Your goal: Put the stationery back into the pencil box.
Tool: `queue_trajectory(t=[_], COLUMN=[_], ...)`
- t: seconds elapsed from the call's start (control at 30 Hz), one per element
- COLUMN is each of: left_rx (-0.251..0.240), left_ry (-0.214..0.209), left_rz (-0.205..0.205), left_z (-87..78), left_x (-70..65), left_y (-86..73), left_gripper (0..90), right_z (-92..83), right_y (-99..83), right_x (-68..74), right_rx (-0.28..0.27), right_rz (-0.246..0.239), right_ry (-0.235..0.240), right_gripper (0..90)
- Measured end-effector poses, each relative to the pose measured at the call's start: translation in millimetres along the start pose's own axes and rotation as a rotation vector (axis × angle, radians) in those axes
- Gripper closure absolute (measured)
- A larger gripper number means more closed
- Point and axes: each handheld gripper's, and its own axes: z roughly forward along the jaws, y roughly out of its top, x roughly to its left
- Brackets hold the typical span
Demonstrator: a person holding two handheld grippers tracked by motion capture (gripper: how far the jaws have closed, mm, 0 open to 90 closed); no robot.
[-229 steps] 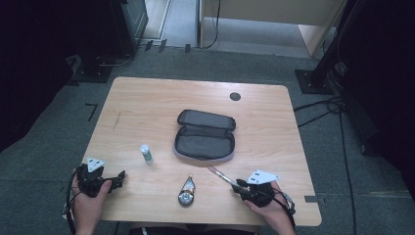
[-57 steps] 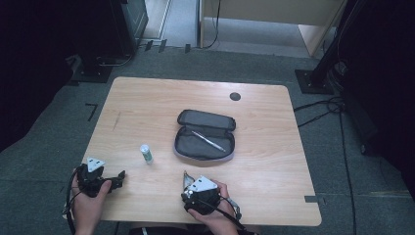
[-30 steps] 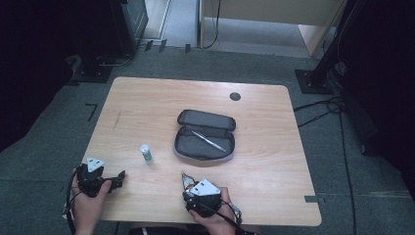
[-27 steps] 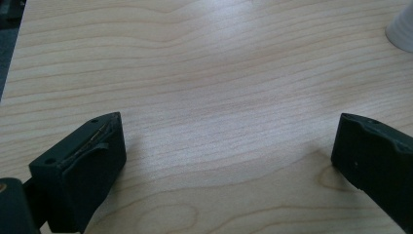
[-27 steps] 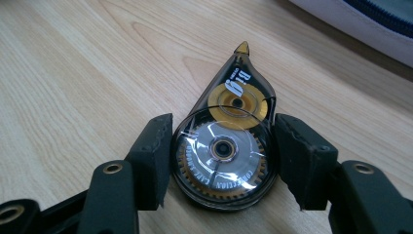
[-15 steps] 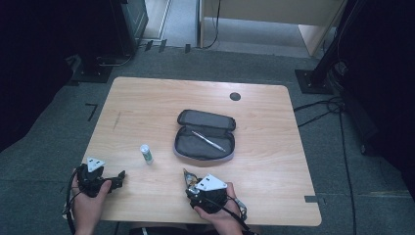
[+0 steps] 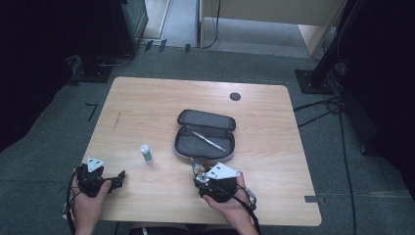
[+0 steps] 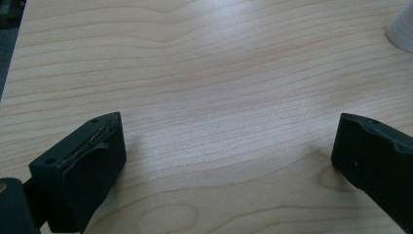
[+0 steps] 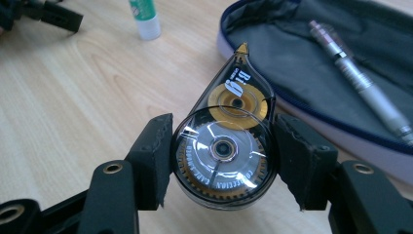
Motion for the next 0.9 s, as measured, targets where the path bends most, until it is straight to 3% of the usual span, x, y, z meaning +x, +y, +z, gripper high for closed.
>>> queue_trajectory(t=[0.47,0.77,0.9], left_rx=[0.0,0.0,0.0], left_ry=[0.0,0.0,0.0], left_rz=[0.0,0.0,0.0], left_z=[0.0,0.0,0.0], left_x=[0.0,0.0,0.0], left_y=[0.0,0.0,0.0], left_gripper=[0.0,0.0,0.0], right_z=[-1.1,14.5,25.3], right_y=[27.9,36.4,37.5], right_x=[-44.0,-70.6,-86.2], right_rx=[-0.027,-0.017,0.01], right_rz=[0.03,0.03,0.053], right_ry=[-0.046,-0.054,-0.047], right_gripper=[41.8,41.7,41.6])
